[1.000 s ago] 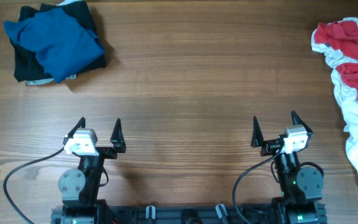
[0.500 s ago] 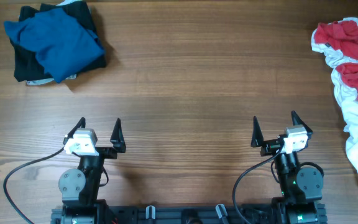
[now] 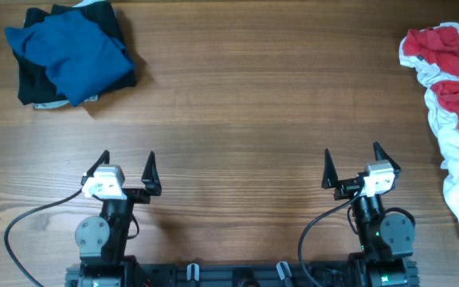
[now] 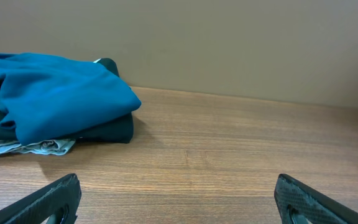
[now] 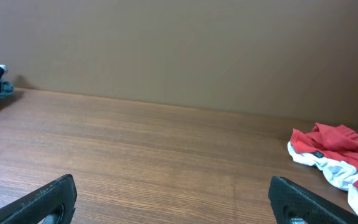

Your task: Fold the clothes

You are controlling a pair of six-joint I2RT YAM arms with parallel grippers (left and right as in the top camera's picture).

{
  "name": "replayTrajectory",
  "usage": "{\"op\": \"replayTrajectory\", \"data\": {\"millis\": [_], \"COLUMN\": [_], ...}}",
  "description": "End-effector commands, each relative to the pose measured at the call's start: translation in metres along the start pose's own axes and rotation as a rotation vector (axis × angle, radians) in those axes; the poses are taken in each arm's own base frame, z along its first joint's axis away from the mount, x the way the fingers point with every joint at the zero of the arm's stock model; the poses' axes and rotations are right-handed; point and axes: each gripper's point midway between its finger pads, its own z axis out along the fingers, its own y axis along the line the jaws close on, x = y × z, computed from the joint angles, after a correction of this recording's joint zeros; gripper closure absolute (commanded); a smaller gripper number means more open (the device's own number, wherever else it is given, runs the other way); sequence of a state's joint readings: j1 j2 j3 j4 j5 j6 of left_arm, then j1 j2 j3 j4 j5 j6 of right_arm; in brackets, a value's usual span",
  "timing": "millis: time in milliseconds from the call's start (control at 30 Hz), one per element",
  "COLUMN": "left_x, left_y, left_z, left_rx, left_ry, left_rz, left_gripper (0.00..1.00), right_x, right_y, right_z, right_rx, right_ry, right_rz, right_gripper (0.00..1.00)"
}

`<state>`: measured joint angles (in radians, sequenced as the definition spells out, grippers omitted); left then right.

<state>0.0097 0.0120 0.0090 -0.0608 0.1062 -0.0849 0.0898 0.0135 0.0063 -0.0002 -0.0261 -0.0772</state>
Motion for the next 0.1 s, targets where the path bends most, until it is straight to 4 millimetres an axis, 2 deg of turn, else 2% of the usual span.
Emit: {"op": "replayTrajectory", "data": {"millis": [0,67], "left_x": [0.0018,0.0018], "left_y": [0.0005,0.0005], "left_z": [-0.0002,-0.0002], "left_rx": [0.0,0.0], "left_ry": [0.005,0.005], "left_rz": [-0.01,-0.01], "left_gripper": [0.0,0.0], "right_x": [-0.002,-0.0021], "right_y": [0.0018,0.0018], "right_z": [-0.0005,-0.0005], "right_rx": [-0.013,-0.013], "right_ry": [-0.011,-0.011], "right_rz": [-0.009,-0.009], "right_gripper": [0.0,0.0]}}
